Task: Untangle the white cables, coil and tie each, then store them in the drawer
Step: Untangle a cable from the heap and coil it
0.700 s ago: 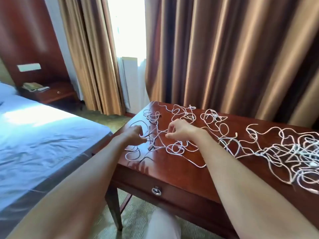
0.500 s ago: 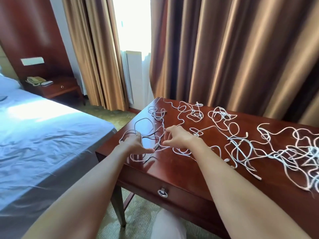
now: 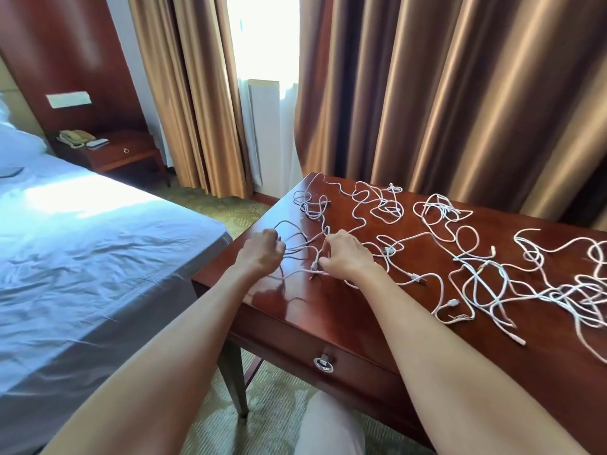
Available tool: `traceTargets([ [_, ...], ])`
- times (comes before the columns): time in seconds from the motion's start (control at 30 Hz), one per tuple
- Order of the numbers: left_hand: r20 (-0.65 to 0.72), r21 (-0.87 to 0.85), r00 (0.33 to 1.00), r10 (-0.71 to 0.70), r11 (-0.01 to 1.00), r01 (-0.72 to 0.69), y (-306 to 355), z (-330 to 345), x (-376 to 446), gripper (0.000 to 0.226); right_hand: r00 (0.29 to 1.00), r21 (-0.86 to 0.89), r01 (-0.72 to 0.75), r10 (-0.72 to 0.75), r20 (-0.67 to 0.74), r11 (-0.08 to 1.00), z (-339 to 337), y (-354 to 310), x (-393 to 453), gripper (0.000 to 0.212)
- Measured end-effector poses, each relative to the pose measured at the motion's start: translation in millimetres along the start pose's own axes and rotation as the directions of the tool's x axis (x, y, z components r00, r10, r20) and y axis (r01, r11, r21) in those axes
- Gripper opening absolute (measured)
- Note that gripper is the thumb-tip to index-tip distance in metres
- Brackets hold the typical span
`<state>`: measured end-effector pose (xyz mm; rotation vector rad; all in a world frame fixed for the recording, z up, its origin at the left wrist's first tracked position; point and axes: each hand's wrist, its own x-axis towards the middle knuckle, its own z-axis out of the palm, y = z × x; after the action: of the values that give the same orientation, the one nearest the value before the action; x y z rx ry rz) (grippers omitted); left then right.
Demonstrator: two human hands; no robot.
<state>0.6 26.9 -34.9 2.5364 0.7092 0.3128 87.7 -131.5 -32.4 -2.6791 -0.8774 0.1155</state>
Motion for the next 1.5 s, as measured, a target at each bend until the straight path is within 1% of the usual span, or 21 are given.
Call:
traceTargets([
  [0.1, -0.165, -0.049, 0.986, -0.011, 0.999, 0.003, 11.8, -12.0, -3.2, 0.024, 0.998, 0.068, -0.013, 0.018, -0.062, 0.998, -11.7, -0.7, -5.9, 0.025],
  [0.23, -0.369, -0.152, 0.929, -0.015, 0.987, -0.045, 37.7, -30.1, -8.8, 0.025, 0.999, 0.209, 0.004, 0.007, -0.054, 0.978, -29.2, -1.5, -13.4, 0.033],
  [0.33, -0.462, -0.214, 0.887, 0.000, 0.971, -0.111, 56.6, -47.4, -8.5, 0.027, 0.999, 0.355, -0.009, 0.025, -0.042, 0.935, -39.6, 1.2, -19.7, 0.039],
  [0.43, -0.482, -0.274, 0.875, 0.043, 0.942, -0.196, 73.4, -62.4, -7.0, 0.029, 0.998, 0.462, -0.005, 0.030, -0.047, 0.887, -49.0, 4.6, -27.3, 0.046],
  [0.5, -0.479, -0.314, 0.874, 0.083, 0.913, -0.259, 86.9, -69.4, -10.2, 0.031, 0.998, 0.626, -0.012, 0.051, -0.044, 0.780, -56.0, 5.0, -33.3, 0.041],
  [0.57, -0.504, -0.338, 0.857, 0.112, 0.887, -0.315, 100.2, -76.0, -14.3, 0.033, 0.997, 0.782, -0.032, 0.076, -0.019, 0.622, -63.3, 5.0, -37.6, 0.036],
  [0.63, -0.551, -0.337, 0.823, 0.135, 0.867, -0.367, 115.0, -84.9, -19.8, 0.033, 0.996, 0.870, -0.025, 0.088, -0.021, 0.492, -73.1, 6.8, -43.3, 0.032],
  [0.7, -0.588, -0.321, 0.791, 0.170, 0.849, -0.420, 129.1, -96.0, -25.0, 0.033, 0.994, 0.927, 0.020, 0.094, -0.060, 0.374, -84.1, 9.2, -47.9, 0.029],
  [0.73, -0.601, -0.306, 0.776, 0.194, 0.841, -0.447, 137.0, -101.2, -29.6, 0.031, 0.990, 0.933, 0.061, 0.098, -0.102, 0.354, -90.4, 12.1, -50.8, 0.028],
  [0.8, -0.619, -0.279, 0.749, 0.236, 0.825, -0.491, 151.8, -108.0, -39.3, 0.030, 0.974, 0.901, 0.151, 0.097, -0.207, 0.406, -103.4, 19.7, -57.5, 0.025],
  [0.9, -0.624, -0.292, 0.738, 0.258, 0.798, -0.527, 173.9, -112.6, -52.5, 0.031, 0.943, 0.836, 0.251, 0.073, -0.325, 0.488, -121.4, 33.7, -72.7, 0.015],
  [0.93, -0.626, -0.306, 0.736, 0.257, 0.788, -0.535, 181.2, -113.0, -56.1, 0.035, 0.937, 0.817, 0.257, 0.072, -0.341, 0.517, -125.2, 40.0, -78.0, 0.016],
  [1.0, -0.625, -0.338, 0.736, 0.261, 0.759, -0.556, 196.7, -113.3, -64.2, 0.047, 0.940, 0.789, 0.219, 0.094, -0.329, 0.574, -130.2, 55.6, -87.0, 0.025],
  [1.07, -0.611, -0.365, 0.743, 0.272, 0.737, -0.570, 211.5, -113.4, -71.9, 0.050, 0.946, 0.781, 0.182, 0.110, -0.305, 0.598, -132.1, 72.4, -96.6, 0.030],
  [1.13, -0.590, -0.394, 0.757, 0.281, 0.718, -0.574, 225.0, -111.7, -78.1, 0.038, 0.950, 0.804, 0.162, 0.128, -0.283, 0.572, -133.6, 88.6, -109.6, 0.030],
  [1.17, -0.575, -0.409, 0.768, 0.280, 0.714, -0.567, 231.2, -110.3, -80.8, 0.035, 0.949, 0.834, 0.163, 0.148, -0.279, 0.528, -135.1, 96.5, -116.3, 0.028],
  [1.23, -0.516, -0.457, 0.805, 0.293, 0.701, -0.548, 240.7, -104.2, -85.1, 0.039, 0.932, 0.886, 0.189, 0.208, -0.298, 0.423, -138.8, 108.3, -129.6, 0.024],
  [1.33, -0.418, -0.502, 0.834, 0.361, 0.673, -0.543, 248.7, -89.1, -89.2, 0.038, 0.882, 0.899, 0.263, 0.290, -0.371, 0.350, -147.6, 117.5, -148.0, 0.016],
  [1.4, -0.358, -0.510, 0.852, 0.383, 0.684, -0.521, 251.1, -79.5, -90.9, 0.034, 0.845, 0.885, 0.319, 0.321, -0.427, 0.339, -153.2, 121.6, -156.7, 0.014],
  [1.5, -0.232, -0.578, 0.897, 0.377, 0.688, -0.439, 253.0, -69.4, -94.7, 0.029, 0.780, 0.832, 0.378, 0.345, -0.522, 0.406, -161.0, 131.2, -165.8, 0.020],
])
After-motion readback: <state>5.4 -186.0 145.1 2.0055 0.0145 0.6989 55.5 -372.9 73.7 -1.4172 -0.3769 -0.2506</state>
